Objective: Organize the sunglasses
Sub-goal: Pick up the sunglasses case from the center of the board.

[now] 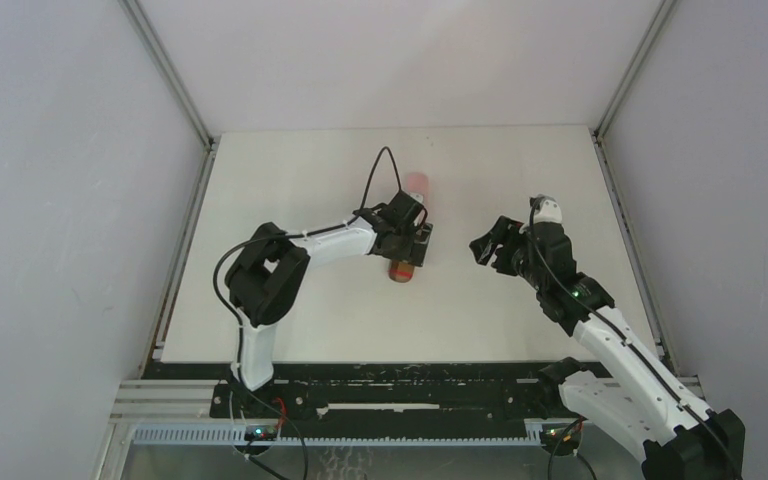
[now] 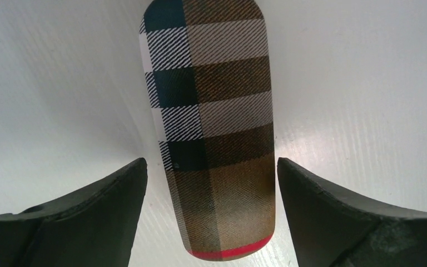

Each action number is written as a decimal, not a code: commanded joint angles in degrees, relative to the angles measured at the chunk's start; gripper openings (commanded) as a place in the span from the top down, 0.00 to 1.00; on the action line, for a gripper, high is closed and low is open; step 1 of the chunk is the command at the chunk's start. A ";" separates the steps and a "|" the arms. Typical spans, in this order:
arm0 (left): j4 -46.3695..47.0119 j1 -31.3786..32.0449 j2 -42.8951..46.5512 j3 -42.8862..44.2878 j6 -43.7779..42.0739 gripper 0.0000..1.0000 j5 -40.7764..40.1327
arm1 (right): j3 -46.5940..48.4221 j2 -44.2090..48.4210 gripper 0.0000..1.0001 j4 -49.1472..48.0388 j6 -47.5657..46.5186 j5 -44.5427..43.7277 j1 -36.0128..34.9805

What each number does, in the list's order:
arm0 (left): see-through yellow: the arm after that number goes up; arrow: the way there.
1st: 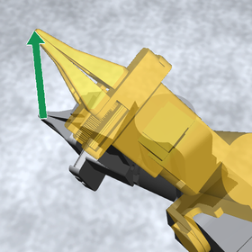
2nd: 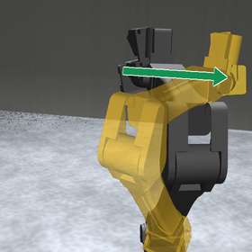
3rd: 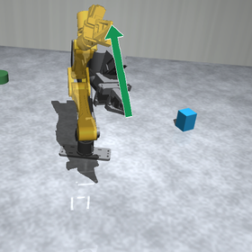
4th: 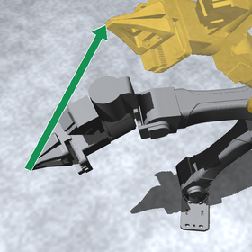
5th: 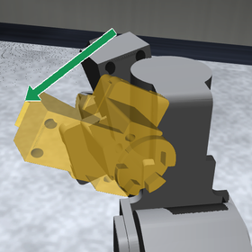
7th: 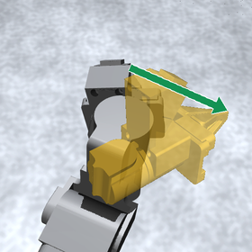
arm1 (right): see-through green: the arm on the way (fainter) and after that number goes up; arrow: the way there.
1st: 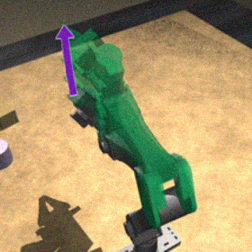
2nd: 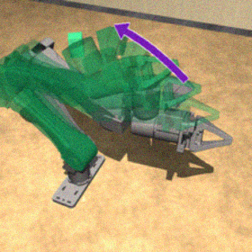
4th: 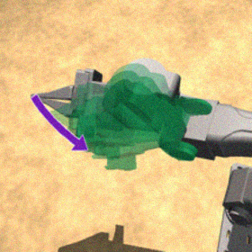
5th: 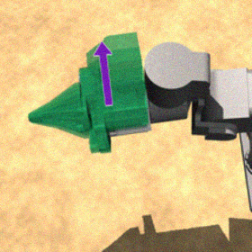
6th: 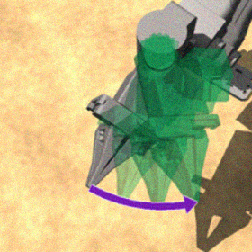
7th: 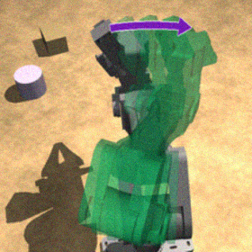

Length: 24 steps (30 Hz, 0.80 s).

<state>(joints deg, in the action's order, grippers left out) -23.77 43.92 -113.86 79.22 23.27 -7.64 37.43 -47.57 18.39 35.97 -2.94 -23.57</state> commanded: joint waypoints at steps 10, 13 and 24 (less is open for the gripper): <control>0.71 0.20 4.68 -0.37 -1.56 0.42 -0.01 | 0.11 2.13 0.37 0.28 0.24 -0.05 0.50; 0.99 0.04 10.17 -3.39 -1.14 0.47 -1.03 | 0.12 2.90 0.38 0.65 0.10 0.13 0.51; 2.13 -12.49 17.65 -4.14 -0.47 0.49 -1.92 | 0.16 3.90 0.39 2.95 -0.37 1.41 0.46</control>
<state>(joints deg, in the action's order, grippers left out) -23.83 36.88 -96.73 73.17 22.92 -7.90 37.43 -44.60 20.97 35.97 -2.31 -23.29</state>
